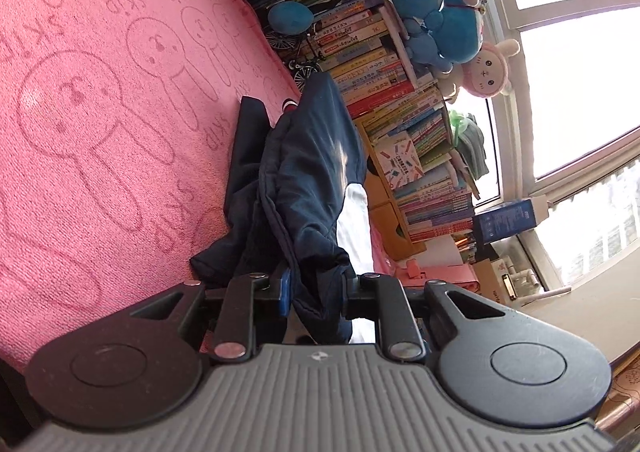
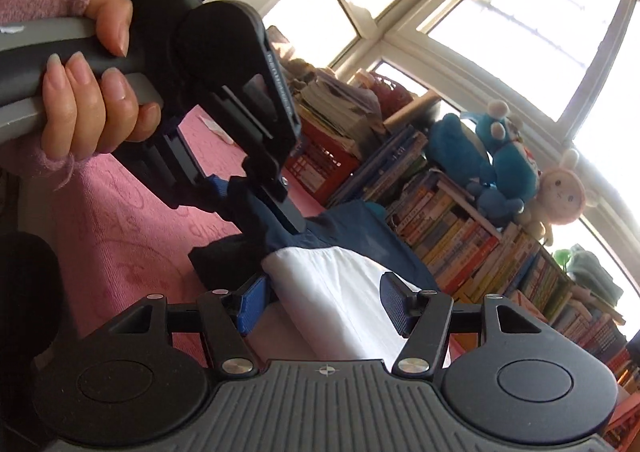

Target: Fold clothes

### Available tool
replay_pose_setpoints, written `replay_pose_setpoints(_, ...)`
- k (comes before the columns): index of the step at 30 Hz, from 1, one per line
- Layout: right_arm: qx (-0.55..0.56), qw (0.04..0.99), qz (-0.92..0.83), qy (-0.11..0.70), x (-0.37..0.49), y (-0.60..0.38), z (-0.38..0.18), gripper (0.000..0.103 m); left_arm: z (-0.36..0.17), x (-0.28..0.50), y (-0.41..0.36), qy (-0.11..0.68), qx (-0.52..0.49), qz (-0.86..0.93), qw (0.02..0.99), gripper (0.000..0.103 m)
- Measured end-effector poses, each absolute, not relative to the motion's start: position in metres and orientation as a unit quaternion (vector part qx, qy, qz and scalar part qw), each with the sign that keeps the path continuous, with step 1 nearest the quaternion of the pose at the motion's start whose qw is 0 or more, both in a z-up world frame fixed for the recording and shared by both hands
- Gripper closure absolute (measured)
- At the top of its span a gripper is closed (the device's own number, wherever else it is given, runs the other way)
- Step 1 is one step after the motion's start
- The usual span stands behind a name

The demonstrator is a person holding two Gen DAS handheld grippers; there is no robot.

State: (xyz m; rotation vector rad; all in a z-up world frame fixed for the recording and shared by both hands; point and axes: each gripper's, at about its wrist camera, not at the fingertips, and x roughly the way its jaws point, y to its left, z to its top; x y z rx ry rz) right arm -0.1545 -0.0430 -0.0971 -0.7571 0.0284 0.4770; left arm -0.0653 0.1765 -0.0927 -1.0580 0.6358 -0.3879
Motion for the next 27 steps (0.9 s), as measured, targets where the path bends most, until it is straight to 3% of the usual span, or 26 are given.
replay_pose_setpoints(5,-0.389,0.894,0.223,0.017,-0.128,0.001,-0.097,0.039,-0.087,-0.068,0.181,0.297,-0.478,-0.198,0.803,0.083)
replay_pose_setpoints(8,-0.389,0.893,0.222,0.041,-0.109,0.015,-0.097,0.063,-0.08,-0.072,0.187,0.291,-0.459,-0.215,0.812,0.083)
replay_pose_setpoints(9,-0.385,0.895,0.221,0.051,-0.104,0.017,-0.096,0.083,-0.077,-0.073,0.19,0.284,-0.455,-0.221,0.814,0.082)
replay_pose_setpoints(10,-0.382,0.896,0.22,0.059,-0.099,0.019,-0.096,0.085,-0.074,-0.075,0.195,0.276,-0.453,-0.228,0.816,0.081)
replay_pose_setpoints(13,-0.382,0.896,0.218,0.054,-0.097,0.019,-0.097,0.089,-0.067,-0.069,0.211,0.254,-0.457,-0.23,0.821,0.061)
replay_pose_setpoints(14,-0.382,0.897,0.217,0.051,-0.098,0.019,-0.098,0.089,-0.066,-0.062,0.215,0.255,-0.454,-0.228,0.822,0.048)
replay_pose_setpoints(16,-0.385,0.896,0.215,0.045,-0.099,0.018,-0.101,0.089,-0.064,-0.039,0.214,0.274,-0.437,-0.226,0.827,0.041)
replay_pose_setpoints(18,-0.389,0.895,0.214,0.042,-0.101,0.018,-0.105,0.089,-0.064,-0.013,0.203,0.294,-0.398,-0.227,0.839,0.026)
replay_pose_setpoints(23,-0.391,0.896,0.208,0.041,-0.102,0.02,-0.11,0.089,-0.072,0.042,0.169,0.337,-0.273,-0.214,0.875,0.027)
replay_pose_setpoints(25,-0.394,0.894,0.208,0.041,-0.101,0.021,-0.112,0.089,-0.077,0.054,0.159,0.345,-0.252,-0.214,0.879,0.037)
replay_pose_setpoints(27,-0.396,0.893,0.207,0.042,-0.101,0.022,-0.113,0.089,-0.08,0.064,0.153,0.348,-0.243,-0.212,0.88,0.054)
